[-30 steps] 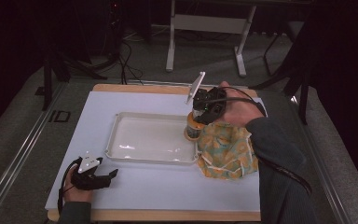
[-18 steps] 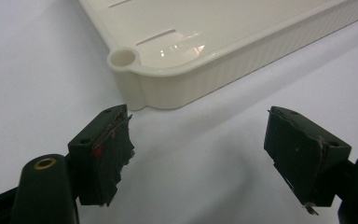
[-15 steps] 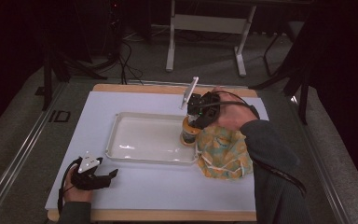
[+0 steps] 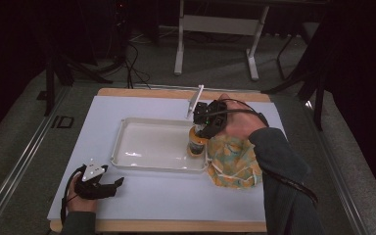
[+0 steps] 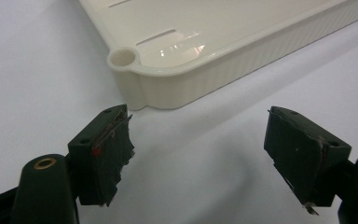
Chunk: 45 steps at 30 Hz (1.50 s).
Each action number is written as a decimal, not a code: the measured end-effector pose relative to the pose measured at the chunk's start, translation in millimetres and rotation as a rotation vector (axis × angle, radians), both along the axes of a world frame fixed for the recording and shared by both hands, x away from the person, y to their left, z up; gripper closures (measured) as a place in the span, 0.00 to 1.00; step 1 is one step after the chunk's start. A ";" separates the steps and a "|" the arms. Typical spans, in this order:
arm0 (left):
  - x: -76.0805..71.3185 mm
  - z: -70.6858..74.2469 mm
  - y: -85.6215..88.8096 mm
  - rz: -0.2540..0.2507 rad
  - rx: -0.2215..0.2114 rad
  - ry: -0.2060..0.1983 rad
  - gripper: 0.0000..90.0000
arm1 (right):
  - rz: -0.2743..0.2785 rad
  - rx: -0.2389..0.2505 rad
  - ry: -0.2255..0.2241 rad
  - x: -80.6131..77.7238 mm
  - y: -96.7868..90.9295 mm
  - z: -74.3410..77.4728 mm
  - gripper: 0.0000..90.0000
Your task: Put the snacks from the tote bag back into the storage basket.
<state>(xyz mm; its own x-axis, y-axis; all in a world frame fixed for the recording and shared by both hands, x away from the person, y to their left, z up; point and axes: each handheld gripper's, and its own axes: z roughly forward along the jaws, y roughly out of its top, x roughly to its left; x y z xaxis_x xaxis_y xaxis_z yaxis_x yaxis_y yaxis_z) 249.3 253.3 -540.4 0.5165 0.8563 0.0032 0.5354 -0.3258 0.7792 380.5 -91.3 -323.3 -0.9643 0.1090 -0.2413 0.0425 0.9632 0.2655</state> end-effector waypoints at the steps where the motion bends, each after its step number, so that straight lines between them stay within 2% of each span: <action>1: 0.0 0.0 0.0 0.000 0.000 0.001 0.26 | -0.001 0.000 0.003 -0.4 0.6 -0.9 0.66; 25: 0.1 -0.1 0.0 0.000 -0.002 0.002 0.26 | 0.016 -0.010 0.048 -3.3 6.7 -20.2 0.65; 45: 0.0 0.0 0.0 -0.001 0.000 0.001 0.26 | 0.018 -0.017 0.070 -5.9 8.8 -26.3 0.65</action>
<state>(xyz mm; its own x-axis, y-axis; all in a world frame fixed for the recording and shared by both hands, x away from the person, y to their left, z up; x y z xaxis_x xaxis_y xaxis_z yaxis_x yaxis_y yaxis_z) 249.3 253.4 -540.4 0.5169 0.8560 0.0023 0.5359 -0.3258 0.7789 374.6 -82.5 -349.6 -0.9806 0.0884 -0.1750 0.0433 0.9682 0.2465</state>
